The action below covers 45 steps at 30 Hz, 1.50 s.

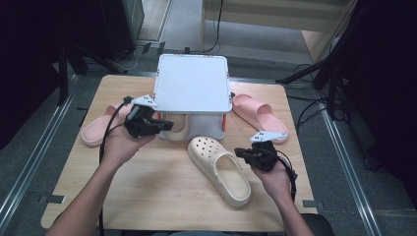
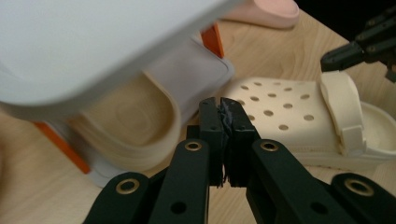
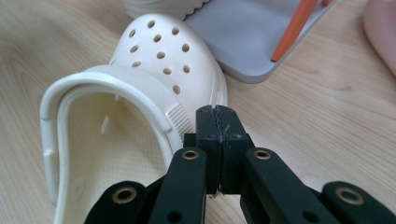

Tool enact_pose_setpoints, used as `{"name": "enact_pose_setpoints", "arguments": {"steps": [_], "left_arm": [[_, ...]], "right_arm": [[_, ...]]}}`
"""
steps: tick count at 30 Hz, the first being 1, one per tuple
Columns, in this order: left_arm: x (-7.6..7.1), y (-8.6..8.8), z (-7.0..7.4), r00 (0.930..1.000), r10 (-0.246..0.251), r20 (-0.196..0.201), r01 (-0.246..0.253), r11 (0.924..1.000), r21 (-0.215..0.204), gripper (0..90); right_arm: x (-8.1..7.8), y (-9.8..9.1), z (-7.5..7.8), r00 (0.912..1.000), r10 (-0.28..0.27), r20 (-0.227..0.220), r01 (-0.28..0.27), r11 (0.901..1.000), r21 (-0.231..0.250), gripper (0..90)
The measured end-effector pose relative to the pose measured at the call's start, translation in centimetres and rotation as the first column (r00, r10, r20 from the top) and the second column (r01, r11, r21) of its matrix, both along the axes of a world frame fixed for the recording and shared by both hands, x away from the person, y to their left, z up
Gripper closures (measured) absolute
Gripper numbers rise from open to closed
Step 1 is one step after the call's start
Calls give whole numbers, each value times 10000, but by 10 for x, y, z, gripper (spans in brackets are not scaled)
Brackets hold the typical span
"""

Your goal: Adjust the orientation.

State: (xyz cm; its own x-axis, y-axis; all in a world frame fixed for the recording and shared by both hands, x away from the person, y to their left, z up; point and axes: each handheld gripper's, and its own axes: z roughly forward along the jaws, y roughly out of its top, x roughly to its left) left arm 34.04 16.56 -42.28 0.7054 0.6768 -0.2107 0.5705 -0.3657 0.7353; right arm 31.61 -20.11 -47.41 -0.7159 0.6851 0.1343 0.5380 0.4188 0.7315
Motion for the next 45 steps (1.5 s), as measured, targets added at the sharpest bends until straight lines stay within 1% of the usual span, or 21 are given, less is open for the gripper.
{"name": "enact_pose_setpoints", "arguments": {"steps": [1, 2, 3, 4, 5, 6, 8, 9, 10, 12, 15, 19, 21, 23, 28, 33, 37, 39, 41, 43, 45], "left_arm": [[0, 0, 0, 10000, 0, 0, 0, 10000, 0, 882], [-5, -8, -13, 9997, -114, -204, 112, 9999, -92, 882], [-5, -8, -13, 9997, -114, -204, 112, 9999, -92, 882], [-10, -16, -23, 9994, -213, -265, 218, 9996, 178, 881], [-11, -19, -27, 9991, -271, -334, 276, 9995, 126, 881], [-11, -19, -27, 9991, -271, -334, 276, 9995, 126, 881], [-14, -26, -34, 9986, -372, -383, 369, 9993, -86, 882], [-15, -30, -37, 9980, -435, -468, 424, 9988, -247, 883], [-16, -34, -40, 9972, -556, -493, 543, 9981, -283, 883], [-18, -46, -47, 9957, -806, -459, 804, 9967, -48, 886], [-19, -61, -57, 9922, -1113, -567, 1119, 9937, 86, 888], [-19, -74, -65, 9889, -1330, -659, 1348, 9906, 228, 887], [-18, -76, -67, 9877, -1390, -712, 1416, 9894, 331, 886], [-16, -76, -67, 9872, -1400, -763, 1421, 9896, 229, 887], [-12, -74, -67, 9865, -1417, -815, 1438, 9894, 203, 884], [-8, -74, -67, 9870, -1365, -847, 1388, 9901, 216, 882], [-5, -74, -66, 9880, -1366, -716, 1395, 9896, 362, 881], [-3, -74, -67, 9882, -1345, -735, 1370, 9901, 300, 879], [-1, -74, -67, 9880, -1316, -804, 1339, 9907, 240, 876], [1, -73, -67, 9868, -1308, -953, 1324, 9912, 97, 862], [2, -73, -66, 9862, -1339, -978, 1358, 9907, 130, 861]], "right_arm": [[1, 1, -1, 10000, 38, -39, -38, 10000, -51, 899], [2, 2, -2, 9999, 70, -103, -71, 10000, -64, 898], [2, 3, -3, 9998, 106, -165, -108, 9999, -107, 898], [2, 4, -4, 9998, 100, -145, -102, 9999, -138, 898], [3, 4, -4, 9998, 90, -158, -92, 9999, -136, 898], [4, 4, -5, 9998, 87, -185, -89, 9999, -96, 898], [4, 3, -5, 9997, 67, -249, -68, 10000, -45, 898], [5, 3, -7, 9991, -11, -414, 8, 10000, -79, 898], [5, 3, -7, 9991, -11, -414, 8, 10000, -79, 898], [5, 5, -9, 9993, -8, -386, -1, 9998, -214, 898], [4, 5, -9, 9994, -52, -341, 45, 9998, -214, 898], [3, 5, -10, 9995, -120, -300, 116, 9998, -132, 898], [2, 4, -10, 9994, -153, -318, 150, 9998, -89, 898], [1, 5, -10, 9992, -209, -328, 207, 9997, -87, 900], [-8, 8, -11, 9991, -204, -382, 206, 9998, 55, 900], [-18, 13, -11, 9992, -204, -358, 205, 9998, 36, 900], [-24, 16, -12, 9986, -277, -444, 284, 9995, 163, 900], [-30, 20, -13, 9985, -195, -519, 212, 9993, 321, 900], [-32, 22, -14, 9985, -168, -521, 186, 9993, 331, 900], [-35, 21, -12, 9992, -182, -354, 194, 9993, 327, 900], [-34, 19, -11, 9990, -223, -381, 241, 9986, 464, 900]]}}
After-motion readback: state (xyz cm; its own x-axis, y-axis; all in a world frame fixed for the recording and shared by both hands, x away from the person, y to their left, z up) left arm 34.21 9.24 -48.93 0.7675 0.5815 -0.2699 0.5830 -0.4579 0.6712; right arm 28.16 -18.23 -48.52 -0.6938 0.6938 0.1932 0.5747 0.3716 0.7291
